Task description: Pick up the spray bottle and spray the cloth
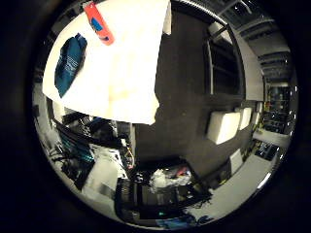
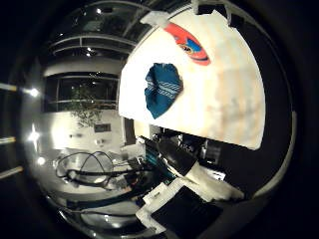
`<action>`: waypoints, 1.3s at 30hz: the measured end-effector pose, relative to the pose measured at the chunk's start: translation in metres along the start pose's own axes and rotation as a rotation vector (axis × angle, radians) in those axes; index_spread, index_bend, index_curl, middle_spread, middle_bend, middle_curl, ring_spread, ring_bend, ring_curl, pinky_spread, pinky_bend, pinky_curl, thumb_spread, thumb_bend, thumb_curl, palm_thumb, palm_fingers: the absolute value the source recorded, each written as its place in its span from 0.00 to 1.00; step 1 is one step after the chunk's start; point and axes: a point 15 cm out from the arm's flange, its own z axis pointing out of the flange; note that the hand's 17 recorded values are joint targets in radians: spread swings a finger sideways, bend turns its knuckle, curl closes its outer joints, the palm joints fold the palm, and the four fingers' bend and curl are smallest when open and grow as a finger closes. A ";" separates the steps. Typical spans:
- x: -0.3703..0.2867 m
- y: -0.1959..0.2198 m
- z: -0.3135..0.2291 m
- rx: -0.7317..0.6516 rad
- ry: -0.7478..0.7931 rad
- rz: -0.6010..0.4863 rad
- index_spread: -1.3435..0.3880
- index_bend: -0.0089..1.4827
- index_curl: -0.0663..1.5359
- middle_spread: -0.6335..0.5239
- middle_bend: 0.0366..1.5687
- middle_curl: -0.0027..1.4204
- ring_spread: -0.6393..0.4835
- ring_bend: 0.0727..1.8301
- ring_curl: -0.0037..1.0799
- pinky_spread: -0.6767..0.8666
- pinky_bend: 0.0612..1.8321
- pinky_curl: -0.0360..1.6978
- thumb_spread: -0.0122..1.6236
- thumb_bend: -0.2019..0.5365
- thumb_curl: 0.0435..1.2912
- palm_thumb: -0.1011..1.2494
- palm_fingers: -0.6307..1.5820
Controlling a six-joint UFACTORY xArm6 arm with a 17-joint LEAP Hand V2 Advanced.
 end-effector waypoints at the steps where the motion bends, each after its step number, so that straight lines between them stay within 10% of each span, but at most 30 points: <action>1: 0.001 -0.003 0.001 0.023 -0.028 0.010 0.66 0.12 0.24 0.60 0.21 0.28 0.68 0.29 0.32 0.67 0.26 0.31 0.67 0.24 0.20 0.45 0.35; 39: 0.012 -0.057 0.146 0.165 -0.535 0.204 0.67 0.10 0.18 0.71 0.10 0.22 0.76 0.14 0.24 0.67 0.21 0.20 0.60 0.24 0.20 0.38 0.28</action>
